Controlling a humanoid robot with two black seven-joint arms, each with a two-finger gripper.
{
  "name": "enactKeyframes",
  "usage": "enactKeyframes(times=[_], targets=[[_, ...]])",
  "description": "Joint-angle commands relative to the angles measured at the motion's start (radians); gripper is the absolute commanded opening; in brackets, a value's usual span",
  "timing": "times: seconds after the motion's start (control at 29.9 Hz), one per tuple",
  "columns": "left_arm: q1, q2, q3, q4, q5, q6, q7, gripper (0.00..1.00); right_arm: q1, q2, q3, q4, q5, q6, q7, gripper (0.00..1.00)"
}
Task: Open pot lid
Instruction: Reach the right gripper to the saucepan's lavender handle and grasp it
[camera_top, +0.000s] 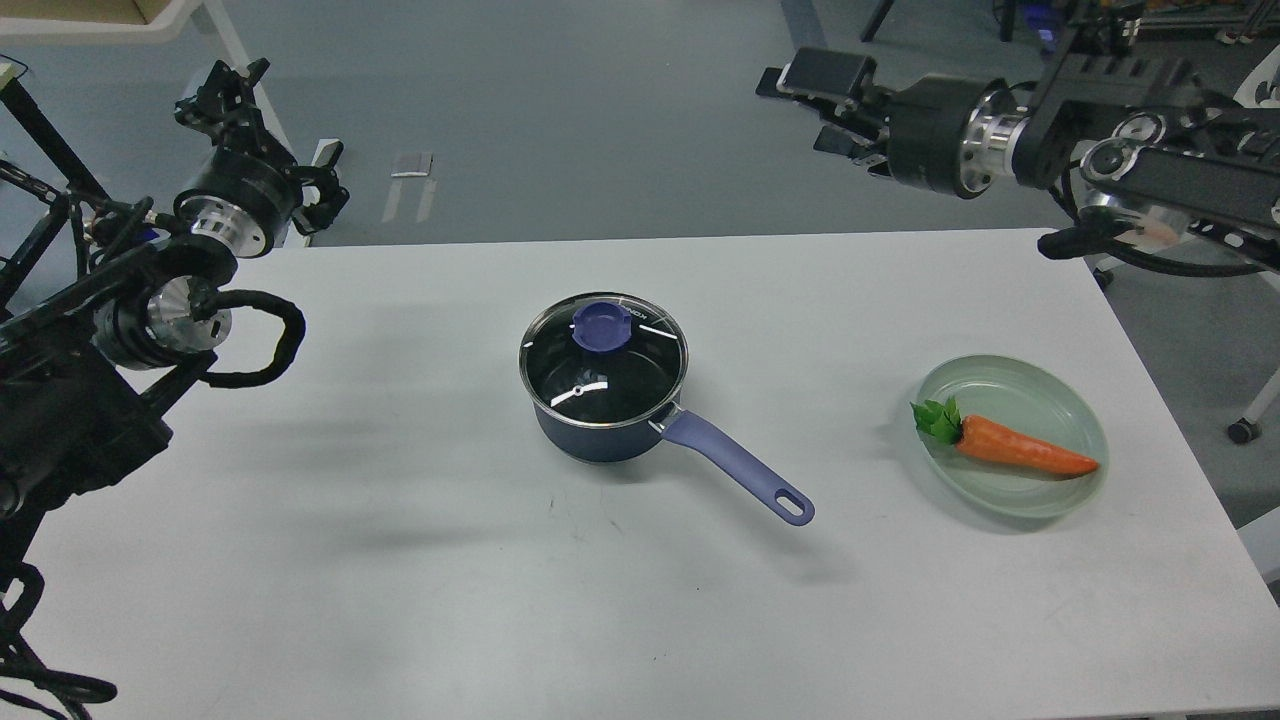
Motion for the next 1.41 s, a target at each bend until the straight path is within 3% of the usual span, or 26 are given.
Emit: enactKeyframes(times=[0.0, 0.3, 0.43, 0.9, 1.07, 1.37], targets=[[-0.001, 0.015, 0.0, -0.033, 0.0, -0.001, 0.0, 0.99, 0.087, 0.08, -0.16, 0.129, -0.106, -0.01, -0.003, 0.97], [-0.007, 0.047, 0.0, -0.058, 0.002, -0.008, 0.0, 0.99, 0.106, 0.234, -0.376, 0.243, -0.276, -0.051, -0.006, 0.88], [-0.007, 0.066, 0.0, -0.077, 0.002, -0.008, -0.001, 0.99, 0.098, 0.283, -0.425, 0.244, -0.285, -0.051, -0.038, 0.83], [-0.006, 0.067, 0.004, -0.077, 0.027, -0.027, 0.0, 0.99, 0.054, 0.321, -0.475, 0.234, -0.279, -0.051, -0.053, 0.66], [-0.007, 0.064, 0.004, -0.078, 0.048, -0.029, 0.0, 0.99, 0.052, 0.318, -0.475, 0.234, -0.276, -0.051, -0.055, 0.47], [-0.079, 0.026, 0.017, -0.078, 0.306, -0.029, 0.002, 0.99, 0.052, 0.315, -0.468, 0.234, -0.268, -0.05, -0.055, 0.28]])
